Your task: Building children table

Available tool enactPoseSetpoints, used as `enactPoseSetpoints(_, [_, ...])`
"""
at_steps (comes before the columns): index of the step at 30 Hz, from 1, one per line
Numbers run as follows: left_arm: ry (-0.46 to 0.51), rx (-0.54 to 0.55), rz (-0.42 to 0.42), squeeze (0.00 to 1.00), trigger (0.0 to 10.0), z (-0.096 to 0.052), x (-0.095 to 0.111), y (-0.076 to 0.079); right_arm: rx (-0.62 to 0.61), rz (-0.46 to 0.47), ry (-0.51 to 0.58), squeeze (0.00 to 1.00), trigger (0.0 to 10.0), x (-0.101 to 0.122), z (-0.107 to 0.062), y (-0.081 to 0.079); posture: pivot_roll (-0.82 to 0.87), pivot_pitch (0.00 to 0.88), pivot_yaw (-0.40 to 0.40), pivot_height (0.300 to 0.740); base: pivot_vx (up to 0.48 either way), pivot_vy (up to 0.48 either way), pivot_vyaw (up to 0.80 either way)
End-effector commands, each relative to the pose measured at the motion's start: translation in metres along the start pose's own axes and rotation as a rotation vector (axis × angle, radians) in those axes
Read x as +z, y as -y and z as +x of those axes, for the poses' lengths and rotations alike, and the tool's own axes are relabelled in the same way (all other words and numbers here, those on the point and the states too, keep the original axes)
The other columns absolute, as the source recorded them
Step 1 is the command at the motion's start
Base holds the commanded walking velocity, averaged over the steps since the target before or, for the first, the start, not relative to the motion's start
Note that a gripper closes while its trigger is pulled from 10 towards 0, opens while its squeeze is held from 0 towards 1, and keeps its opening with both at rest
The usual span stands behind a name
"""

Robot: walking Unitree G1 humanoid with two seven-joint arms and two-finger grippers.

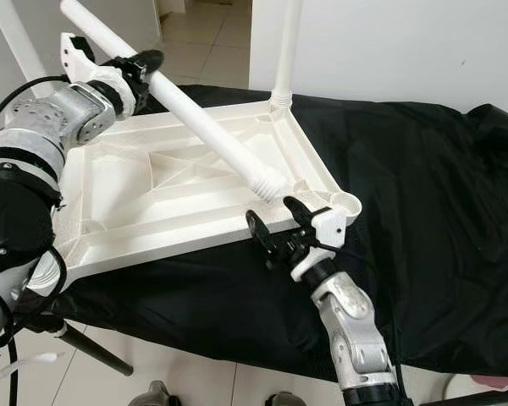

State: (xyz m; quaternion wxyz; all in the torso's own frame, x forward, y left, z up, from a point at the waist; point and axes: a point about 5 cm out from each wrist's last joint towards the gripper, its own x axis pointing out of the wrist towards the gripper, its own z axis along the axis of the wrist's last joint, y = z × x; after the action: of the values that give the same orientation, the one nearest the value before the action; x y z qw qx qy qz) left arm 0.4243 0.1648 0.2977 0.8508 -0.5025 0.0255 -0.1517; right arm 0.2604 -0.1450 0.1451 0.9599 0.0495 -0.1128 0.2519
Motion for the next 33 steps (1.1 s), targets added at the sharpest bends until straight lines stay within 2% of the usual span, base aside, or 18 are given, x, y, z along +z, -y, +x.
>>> enactPoseSetpoints(1, [0.013,-0.055,-0.003,0.0,10.0,0.002,0.004,0.011,-0.012,-0.006,-0.007,0.0,10.0,0.0,-0.003,0.003,-0.11,0.0,-0.002,0.74,0.0,0.0,0.0])
enactPoseSetpoints(6, [0.04,-0.053,0.037,0.0,10.0,0.001,0.009,0.01,-0.044,-0.034,-0.032,0.0,10.0,-0.001,-0.01,0.013,-0.12,0.0,-0.011,0.74,0.0,0.0,0.0])
enactPoseSetpoints(9, [0.08,-0.056,0.144,0.0,10.0,0.001,0.014,0.012,-0.1,-0.058,-0.051,0.0,10.0,0.003,-0.01,0.022,-0.12,0.0,-0.008,0.74,0.0,0.0,0.0])
enactPoseSetpoints(11, [0.086,-0.058,0.159,0.0,10.0,0.001,0.014,0.012,-0.11,-0.061,-0.054,0.0,10.0,0.004,-0.01,0.024,-0.12,0.0,-0.008,0.74,0.0,0.0,0.0])
enactPoseSetpoints(12, [0.096,-0.107,0.197,0.0,10.0,0.002,0.015,0.02,-0.126,-0.045,-0.06,0.0,10.0,0.009,-0.005,0.026,-0.12,0.0,-0.014,0.74,0.0,0.0,0.0])
enactPoseSetpoints(13, [0.115,-0.129,0.272,0.0,10.0,0.002,0.015,0.024,-0.101,-0.042,-0.079,0.0,10.0,0.011,0.0,0.022,-0.12,0.0,-0.015,0.74,0.0,0.0,0.0])
enactPoseSetpoints(14, [0.115,-0.129,0.272,0.0,10.0,0.002,0.015,0.024,-0.101,-0.042,-0.079,0.0,10.0,0.011,0.0,0.022,-0.12,0.0,-0.015,0.74,0.0,0.0,0.0])
enactPoseSetpoints(17, [0.151,-0.138,0.389,0.0,10.0,0.003,0.015,0.029,-0.031,-0.084,-0.09,0.0,10.0,0.015,0.007,0.014,-0.11,0.0,-0.014,0.74,0.0,0.0,0.0])
enactPoseSetpoints(18, [0.151,-0.138,0.389,0.0,10.0,0.003,0.015,0.029,-0.031,-0.084,-0.09,0.0,10.0,0.015,0.007,0.014,-0.11,0.0,-0.014,0.74,0.0,0.0,0.0])
enactPoseSetpoints(22, [0.188,-0.152,0.499,0.0,10.0,0.004,0.013,0.036,0.021,-0.093,-0.074,0.0,10.0,0.021,0.017,0.008,-0.1,0.0,-0.025,0.74,0.0,0.0,0.0])
enactPoseSetpoints(23, [0.191,-0.169,0.526,0.0,10.0,0.005,0.011,0.04,0.015,-0.105,-0.074,0.21,10.0,0.022,0.021,0.009,-0.09,0.0,-0.031,0.74,0.0,0.0,0.0])
enactPoseSetpoints(25, [0.195,-0.19,0.557,0.0,10.0,0.005,0.007,0.045,0.01,-0.118,-0.075,0.21,10.0,0.024,0.025,0.01,-0.09,0.0,-0.031,0.74,0.0,0.0,0.0])
enactPoseSetpoints(26, [0.195,-0.198,0.567,0.0,10.0,0.006,0.006,0.046,0.017,-0.11,-0.083,1.0,10.0,0.024,0.027,0.01,-0.09,0.0,-0.035,0.74,0.0,0.0,0.0])
enactPoseSetpoints(27, [0.195,-0.198,0.567,0.0,10.0,0.006,0.006,0.046,0.017,-0.11,-0.083,1.0,10.0,0.024,0.027,0.01,-0.09,0.0,-0.035,0.74,0.0,0.0,0.0])
enactPoseSetpoints(29, [0.19,-0.27,0.607,0.0,10.0,0.006,-0.004,0.058,0.083,-0.128,-0.083,1.0,10.0,0.028,0.032,0.005,-0.07,0.0,-0.045,0.74,0.0,0.0,0.0])
enactPoseSetpoints(30, [0.179,-0.312,0.655,0.0,10.0,0.006,-0.013,0.065,0.099,-0.155,-0.084,1.0,10.0,0.032,0.037,0.004,-0.07,0.0,-0.053,0.74,0.0,0.0,0.0])
enactPoseSetpoints(33, [0.171,-0.34,0.686,0.0,10.0,0.006,-0.02,0.07,0.105,-0.175,-0.084,1.0,10.0,0.035,0.041,0.004,-0.07,0.0,-0.053,0.74,0.0,0.0,0.0])
